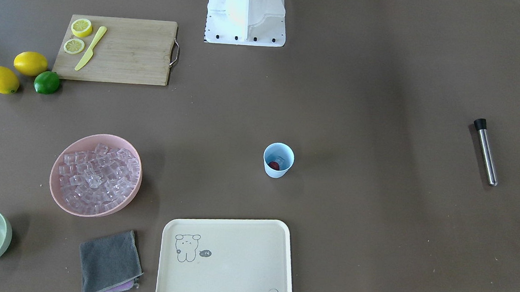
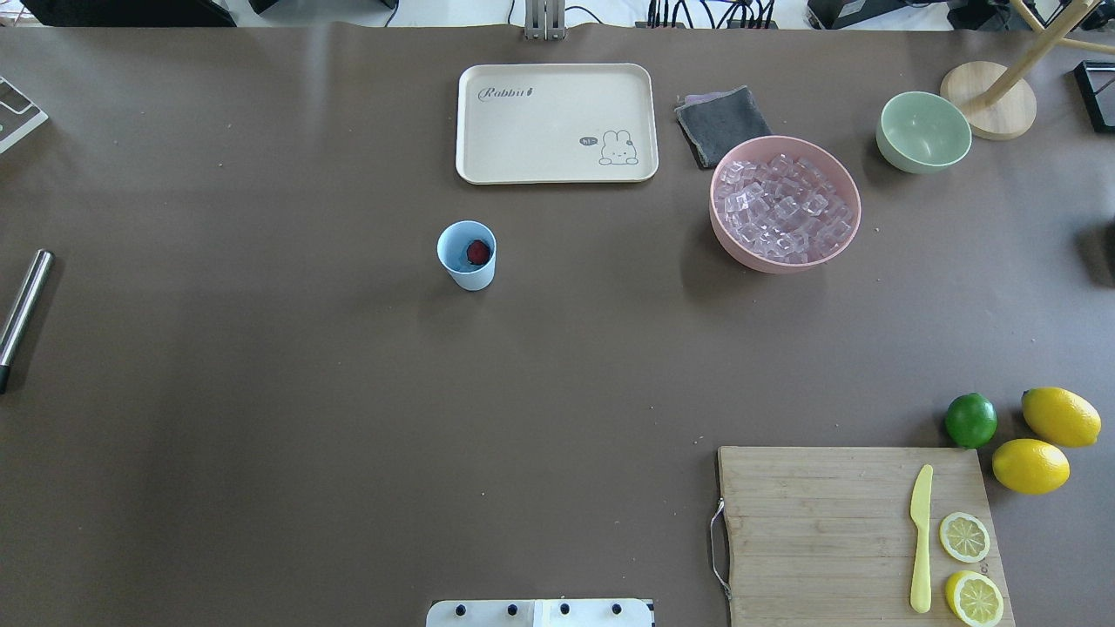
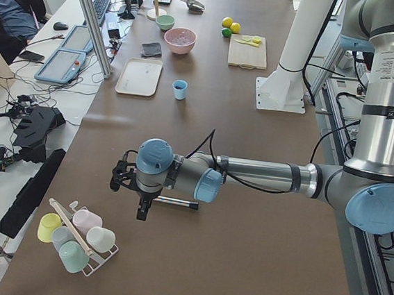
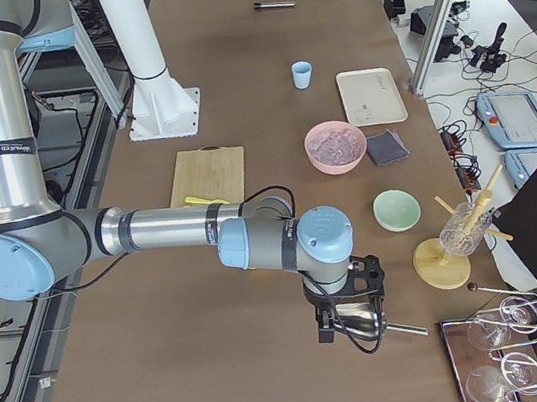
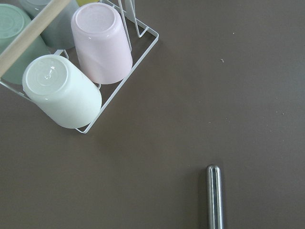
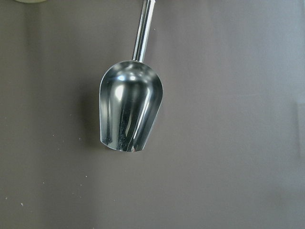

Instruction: Mash ice and strawberries in cup

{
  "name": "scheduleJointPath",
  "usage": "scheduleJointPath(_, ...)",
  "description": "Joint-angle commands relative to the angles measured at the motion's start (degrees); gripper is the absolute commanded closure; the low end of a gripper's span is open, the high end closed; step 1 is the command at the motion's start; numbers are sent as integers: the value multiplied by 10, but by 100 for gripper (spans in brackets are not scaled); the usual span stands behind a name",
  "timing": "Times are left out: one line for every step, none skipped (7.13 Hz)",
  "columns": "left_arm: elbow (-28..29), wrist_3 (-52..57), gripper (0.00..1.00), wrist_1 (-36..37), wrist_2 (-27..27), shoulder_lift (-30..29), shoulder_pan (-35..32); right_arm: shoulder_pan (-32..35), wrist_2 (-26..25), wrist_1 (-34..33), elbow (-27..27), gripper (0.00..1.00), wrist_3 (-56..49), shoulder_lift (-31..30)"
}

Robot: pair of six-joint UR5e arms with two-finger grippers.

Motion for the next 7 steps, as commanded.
scheduleJointPath(-13,8,2,2,34,-4,-15,0,1,5,-34,1,-5,3)
scheduleJointPath(-16,5,2,1,40,-5,-17,1,3,5,-8,1,-7,-3)
scheduleJointPath(-6,4,2,3,35,3,-18,1,5,5,-9,1,-15,-6)
scheduleJointPath(-2,3,2,4,33,5,-18,1,8,5,13,1,-21,-25)
scheduleJointPath(-2,3,2,1,34,17,-18,2,8,5,17,1,-20,-25)
scheduleJointPath(-6,2,2,4,36,18,-18,1,2,5,12,1,-15,-23)
scheduleJointPath(-2,3,2,6,39,16,-17,1,1,5,-3,1,-12,-18)
